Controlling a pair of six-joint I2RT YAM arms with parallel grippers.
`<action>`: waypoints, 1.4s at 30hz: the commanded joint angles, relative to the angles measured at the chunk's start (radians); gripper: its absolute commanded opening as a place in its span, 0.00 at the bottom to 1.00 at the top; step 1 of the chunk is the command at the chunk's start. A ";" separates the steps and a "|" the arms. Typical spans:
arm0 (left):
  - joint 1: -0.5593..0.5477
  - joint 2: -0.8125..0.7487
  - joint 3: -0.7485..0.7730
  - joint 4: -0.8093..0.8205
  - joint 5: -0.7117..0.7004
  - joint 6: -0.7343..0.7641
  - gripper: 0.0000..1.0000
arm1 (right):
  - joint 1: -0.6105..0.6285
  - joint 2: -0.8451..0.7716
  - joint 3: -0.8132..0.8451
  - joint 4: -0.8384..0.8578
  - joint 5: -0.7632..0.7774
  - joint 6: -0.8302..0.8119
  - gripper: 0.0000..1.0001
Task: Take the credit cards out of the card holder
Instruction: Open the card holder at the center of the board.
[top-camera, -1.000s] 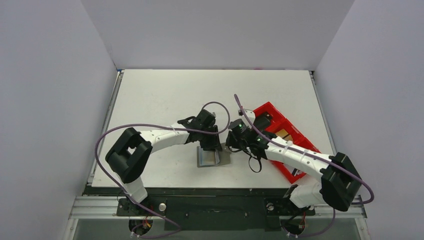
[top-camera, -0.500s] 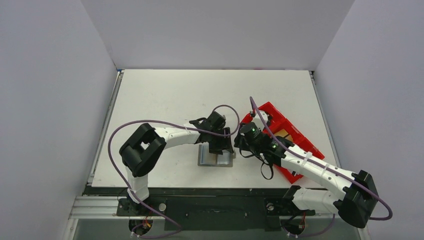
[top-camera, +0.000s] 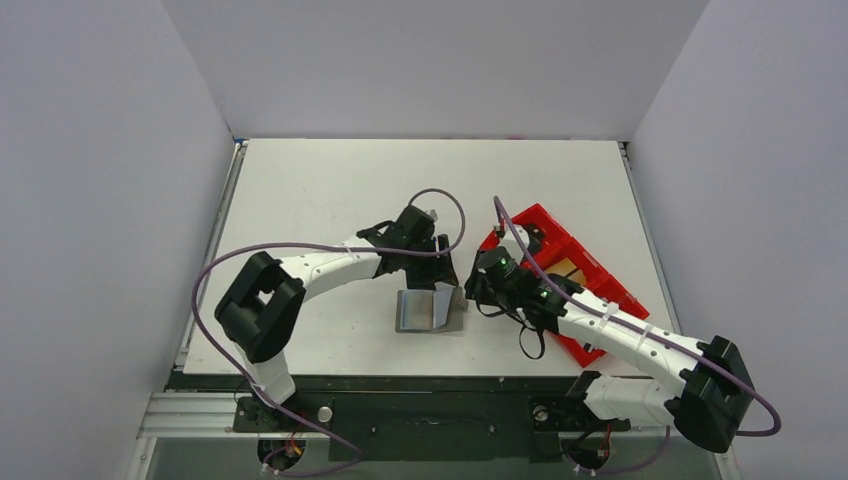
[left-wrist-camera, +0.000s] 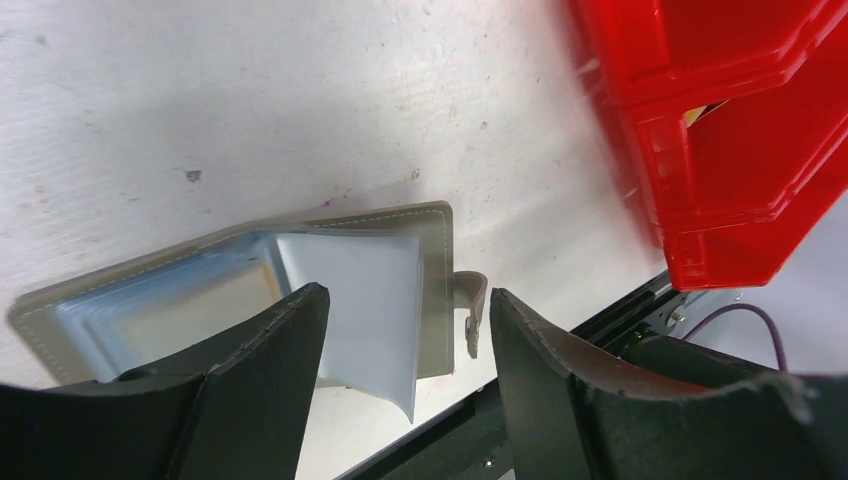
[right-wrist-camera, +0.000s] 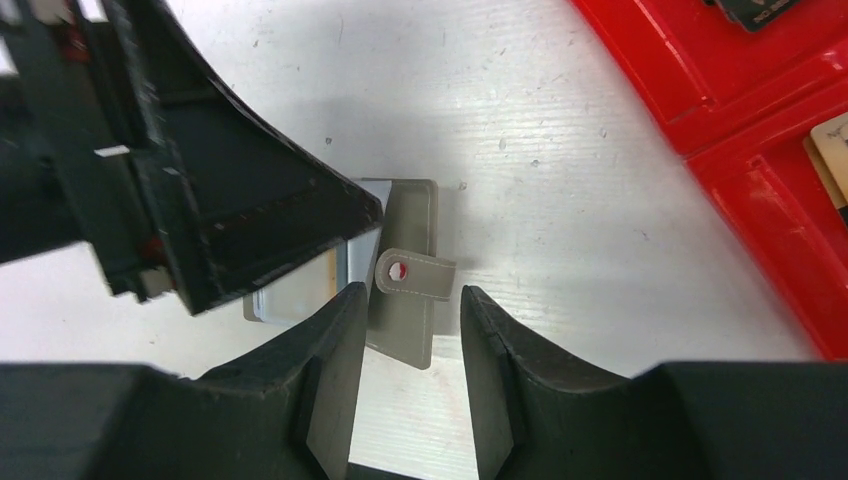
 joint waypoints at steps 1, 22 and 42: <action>0.033 -0.063 -0.017 -0.006 -0.002 0.035 0.58 | 0.033 0.042 0.039 0.048 -0.003 -0.003 0.36; 0.199 -0.242 -0.216 -0.074 -0.035 0.100 0.37 | 0.153 0.349 0.241 0.126 -0.128 -0.018 0.32; 0.149 -0.238 -0.249 -0.047 0.009 0.087 0.25 | 0.029 0.499 0.042 0.328 -0.235 0.000 0.31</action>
